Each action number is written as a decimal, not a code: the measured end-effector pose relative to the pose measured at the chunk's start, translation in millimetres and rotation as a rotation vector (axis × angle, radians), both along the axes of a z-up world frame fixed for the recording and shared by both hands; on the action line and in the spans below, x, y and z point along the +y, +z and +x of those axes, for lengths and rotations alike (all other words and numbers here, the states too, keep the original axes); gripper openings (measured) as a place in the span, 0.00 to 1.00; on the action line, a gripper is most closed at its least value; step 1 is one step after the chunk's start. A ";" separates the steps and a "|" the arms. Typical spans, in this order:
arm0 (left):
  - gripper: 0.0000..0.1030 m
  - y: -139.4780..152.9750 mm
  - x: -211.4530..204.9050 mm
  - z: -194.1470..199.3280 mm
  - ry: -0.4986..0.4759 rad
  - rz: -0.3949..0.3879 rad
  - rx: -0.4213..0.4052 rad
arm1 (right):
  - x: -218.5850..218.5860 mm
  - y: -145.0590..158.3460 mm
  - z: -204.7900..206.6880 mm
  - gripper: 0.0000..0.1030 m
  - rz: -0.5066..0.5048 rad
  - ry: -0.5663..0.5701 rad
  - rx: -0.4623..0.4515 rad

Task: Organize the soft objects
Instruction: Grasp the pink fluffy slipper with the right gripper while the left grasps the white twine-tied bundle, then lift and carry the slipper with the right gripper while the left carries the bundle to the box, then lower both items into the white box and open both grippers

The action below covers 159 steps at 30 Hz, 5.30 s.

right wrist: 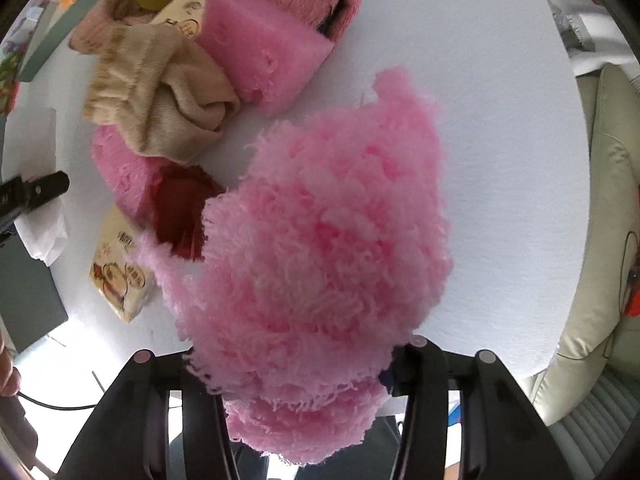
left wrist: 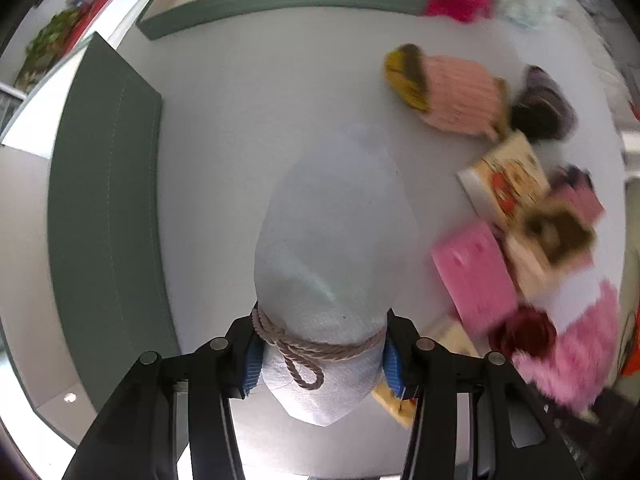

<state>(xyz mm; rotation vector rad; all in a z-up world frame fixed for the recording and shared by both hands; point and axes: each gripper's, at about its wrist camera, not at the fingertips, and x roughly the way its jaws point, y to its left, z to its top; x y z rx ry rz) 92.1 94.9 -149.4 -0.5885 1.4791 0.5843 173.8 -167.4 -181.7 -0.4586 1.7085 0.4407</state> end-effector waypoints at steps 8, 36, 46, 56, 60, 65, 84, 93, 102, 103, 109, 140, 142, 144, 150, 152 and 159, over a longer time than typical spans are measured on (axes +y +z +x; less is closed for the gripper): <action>0.48 24.0 -44.2 -16.0 -0.103 -0.009 -0.060 | -1.7 20.8 -22.0 0.50 0.007 -0.024 -0.013; 0.48 118.0 41.8 -132.2 0.223 0.128 -0.281 | 154.7 132.3 -78.9 0.50 0.160 0.325 -0.178; 0.48 117.3 79.2 -194.0 0.449 0.183 -0.252 | 234.9 152.4 -135.5 0.51 0.253 0.561 -0.182; 0.48 90.0 103.9 -228.0 0.567 0.179 -0.202 | 305.2 156.7 -184.3 0.51 0.293 0.718 -0.173; 0.48 80.9 111.9 -237.0 0.593 0.171 -0.191 | 322.9 148.4 -192.0 0.51 0.300 0.739 -0.158; 0.48 70.0 118.0 -239.2 0.599 0.163 -0.178 | 341.1 138.9 -200.2 0.51 0.313 0.760 -0.154; 0.48 8.8 121.2 -242.6 0.584 0.040 -0.125 | 375.9 88.2 -221.5 0.51 0.274 0.910 -0.217; 0.48 -7.5 121.0 -248.5 0.538 0.032 -0.072 | 355.8 76.2 -203.2 0.51 0.195 0.860 -0.200; 0.48 -16.6 129.3 -249.7 0.470 0.036 -0.053 | 324.4 67.4 -186.0 0.51 0.142 0.745 -0.152; 0.48 -17.0 131.1 -250.4 0.463 0.038 -0.053 | 319.3 67.9 -186.3 0.51 0.144 0.728 -0.144; 0.48 -11.3 132.6 -250.5 0.436 0.054 -0.054 | 315.6 70.4 -195.2 0.51 0.162 0.714 -0.103; 0.99 19.3 107.6 -239.2 0.589 0.054 -0.103 | 359.5 119.0 -215.1 1.00 0.249 1.110 -0.338; 0.99 21.9 106.2 -238.3 0.582 0.054 -0.102 | 356.9 123.5 -212.6 1.00 0.250 1.086 -0.322; 0.99 25.0 106.3 -239.2 0.572 0.066 -0.094 | 354.6 125.7 -207.5 1.00 0.242 1.072 -0.319; 0.99 36.7 100.3 -239.8 0.562 0.092 -0.086 | 346.9 136.8 -199.2 1.00 0.248 1.044 -0.311; 0.99 40.7 97.9 -237.9 0.557 0.101 -0.080 | 343.6 141.9 -200.2 1.00 0.257 1.043 -0.310; 0.99 49.1 90.7 -245.9 0.535 0.123 -0.071 | 328.8 152.4 -203.5 1.00 0.279 1.033 -0.288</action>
